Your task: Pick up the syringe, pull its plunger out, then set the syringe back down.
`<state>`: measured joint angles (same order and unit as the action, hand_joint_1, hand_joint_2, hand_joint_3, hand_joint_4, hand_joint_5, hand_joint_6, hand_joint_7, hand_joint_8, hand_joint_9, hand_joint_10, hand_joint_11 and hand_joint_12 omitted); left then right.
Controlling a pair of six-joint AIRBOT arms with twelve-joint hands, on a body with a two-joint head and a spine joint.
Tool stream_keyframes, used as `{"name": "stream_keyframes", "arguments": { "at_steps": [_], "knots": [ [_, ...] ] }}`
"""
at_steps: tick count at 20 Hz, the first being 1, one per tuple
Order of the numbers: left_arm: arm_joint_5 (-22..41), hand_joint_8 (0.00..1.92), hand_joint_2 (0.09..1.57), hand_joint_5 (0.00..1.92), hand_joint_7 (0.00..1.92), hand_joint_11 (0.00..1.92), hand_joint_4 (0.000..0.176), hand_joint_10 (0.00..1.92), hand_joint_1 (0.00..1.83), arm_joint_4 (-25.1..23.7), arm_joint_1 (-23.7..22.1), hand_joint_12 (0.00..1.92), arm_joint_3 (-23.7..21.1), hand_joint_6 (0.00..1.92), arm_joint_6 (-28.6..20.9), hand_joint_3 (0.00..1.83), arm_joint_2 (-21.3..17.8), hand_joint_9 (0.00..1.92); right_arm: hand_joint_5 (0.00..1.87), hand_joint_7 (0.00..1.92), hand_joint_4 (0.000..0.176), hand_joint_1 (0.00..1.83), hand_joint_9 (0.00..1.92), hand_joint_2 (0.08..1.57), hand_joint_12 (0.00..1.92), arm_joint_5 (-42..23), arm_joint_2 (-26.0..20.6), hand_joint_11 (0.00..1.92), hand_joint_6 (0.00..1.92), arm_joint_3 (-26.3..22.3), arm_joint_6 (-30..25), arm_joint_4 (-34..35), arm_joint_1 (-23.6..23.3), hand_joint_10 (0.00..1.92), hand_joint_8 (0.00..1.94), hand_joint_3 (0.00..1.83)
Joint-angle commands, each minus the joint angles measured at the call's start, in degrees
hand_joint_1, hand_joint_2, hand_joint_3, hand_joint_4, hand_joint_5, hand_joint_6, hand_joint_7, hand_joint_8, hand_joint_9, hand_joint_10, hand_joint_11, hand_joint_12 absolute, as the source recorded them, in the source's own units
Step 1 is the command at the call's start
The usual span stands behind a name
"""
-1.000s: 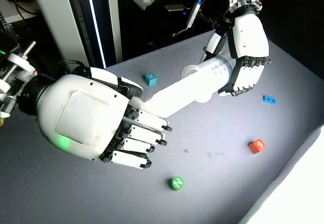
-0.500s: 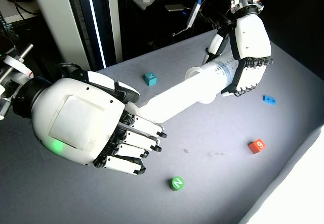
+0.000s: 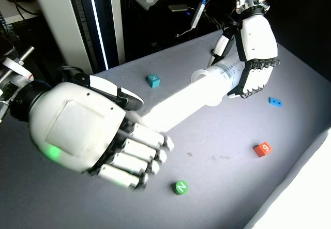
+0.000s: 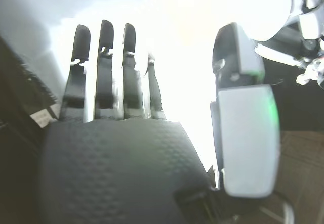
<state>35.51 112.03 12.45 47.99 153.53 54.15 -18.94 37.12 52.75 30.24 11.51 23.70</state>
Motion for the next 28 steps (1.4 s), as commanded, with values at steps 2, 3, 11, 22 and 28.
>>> {"name": "stream_keyframes", "arguments": {
  "at_steps": [2,3,11,22,28],
  "knots": [
    [-1.8,1.32,1.18,0.95,0.76,0.66,0.0,1.51,1.35,-3.1,-0.8,1.44,0.1,0.89,-0.4,0.0,-0.1,0.73,0.0,0.0,0.0,0.54,0.0,0.9,0.09,-6.4,-0.2,0.0,0.0,0.0,-0.3,0.0,-1.0,0.0,0.0,0.0],
    [-1.8,1.31,1.18,0.95,0.76,0.66,0.0,1.52,1.35,-3.1,-0.9,1.45,0.1,0.89,-0.4,0.0,-0.1,0.73,0.0,0.0,0.0,0.52,0.0,0.83,0.02,-6.5,-0.2,0.0,0.0,0.0,-0.3,0.0,-1.0,0.0,0.0,0.0],
    [-1.8,1.28,1.17,0.98,0.78,0.67,0.0,1.5,1.36,-3.1,-0.8,1.44,0.3,0.86,-0.4,0.0,-0.1,0.74,0.0,0.0,0.0,0.5,0.0,0.84,0.0,-6.5,-0.2,0.0,0.0,0.0,-0.3,0.0,-1.0,0.0,0.0,0.0],
    [-6.5,1.28,1.17,0.94,0.77,0.67,0.0,1.49,1.36,-10.9,4.5,1.45,2.0,0.95,-10.0,0.0,-0.1,0.76,0.0,0.0,0.0,0.53,0.0,0.86,0.0,-6.6,0.0,0.0,0.0,-0.1,-0.2,-0.2,-1.0,0.0,0.0,0.0],
    [-7.6,1.25,1.17,0.95,0.79,0.68,0.0,1.48,1.36,-22.4,10.3,1.45,2.3,0.93,-25.3,0.0,-0.4,0.76,0.0,0.0,0.0,0.52,0.0,0.87,0.0,-6.7,0.0,0.01,0.0,-0.1,-0.2,-0.4,-1.0,0.0,0.0,0.0]
  ]
}}
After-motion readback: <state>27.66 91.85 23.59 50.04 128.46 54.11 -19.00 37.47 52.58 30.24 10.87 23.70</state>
